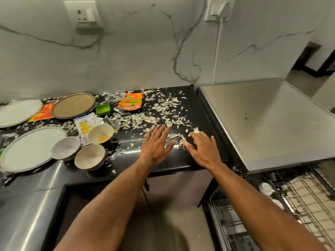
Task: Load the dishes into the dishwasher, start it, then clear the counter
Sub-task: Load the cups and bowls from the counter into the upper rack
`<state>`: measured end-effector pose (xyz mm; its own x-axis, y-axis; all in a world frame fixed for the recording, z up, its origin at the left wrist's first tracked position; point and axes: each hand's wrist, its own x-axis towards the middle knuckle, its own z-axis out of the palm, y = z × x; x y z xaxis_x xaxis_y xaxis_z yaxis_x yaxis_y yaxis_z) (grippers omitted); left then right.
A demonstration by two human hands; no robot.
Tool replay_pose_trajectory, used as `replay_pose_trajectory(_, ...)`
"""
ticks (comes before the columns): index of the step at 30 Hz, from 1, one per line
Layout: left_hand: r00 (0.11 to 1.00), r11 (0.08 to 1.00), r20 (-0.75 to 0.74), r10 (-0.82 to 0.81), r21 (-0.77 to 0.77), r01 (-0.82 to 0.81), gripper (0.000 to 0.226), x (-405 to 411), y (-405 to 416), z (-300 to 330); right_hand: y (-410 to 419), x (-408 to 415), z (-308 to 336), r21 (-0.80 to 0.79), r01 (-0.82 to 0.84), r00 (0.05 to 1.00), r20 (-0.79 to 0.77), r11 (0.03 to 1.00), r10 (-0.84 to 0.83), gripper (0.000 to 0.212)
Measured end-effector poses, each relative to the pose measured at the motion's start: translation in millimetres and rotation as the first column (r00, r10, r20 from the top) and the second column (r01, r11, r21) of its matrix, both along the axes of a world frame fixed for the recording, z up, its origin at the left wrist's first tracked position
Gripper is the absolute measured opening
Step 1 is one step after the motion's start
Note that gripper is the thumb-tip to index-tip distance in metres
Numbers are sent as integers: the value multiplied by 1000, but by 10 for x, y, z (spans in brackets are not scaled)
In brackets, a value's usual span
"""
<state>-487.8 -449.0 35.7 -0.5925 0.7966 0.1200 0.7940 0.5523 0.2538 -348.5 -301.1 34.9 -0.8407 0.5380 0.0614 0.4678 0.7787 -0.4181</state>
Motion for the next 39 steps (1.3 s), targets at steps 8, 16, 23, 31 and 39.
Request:
replay_pose_trajectory(8, 963, 964, -52, 263, 44, -261, 65, -598, -958, -31, -687, -968, -62, -5, -282, 958, 52, 959, 282, 61)
replay_pose_trajectory(16, 882, 886, -86, 462, 92, -455, 67, -815, -1767, -157, -1247, -1740, -200, 36, -630, 776, -4, 775, 631, 69)
replay_pose_trajectory(23, 840, 850, -130, 527, 104, -517, 57, -745, -2129, -343, -1451, -2119, -350, 184, -835, 522, -29, 518, 852, 66)
replay_pose_trajectory(31, 816, 829, -154, 557, 53, -556, 56, -545, -2258, -505, -1518, -2350, -494, 390, -878, 296, -12, 277, 955, 46)
replay_pose_trajectory(39, 831, 882, -295, 470, 124, -455, 38, -555, -2270, -504, -1558, -2325, -468, 398, -903, 117, -137, 163, 984, 21)
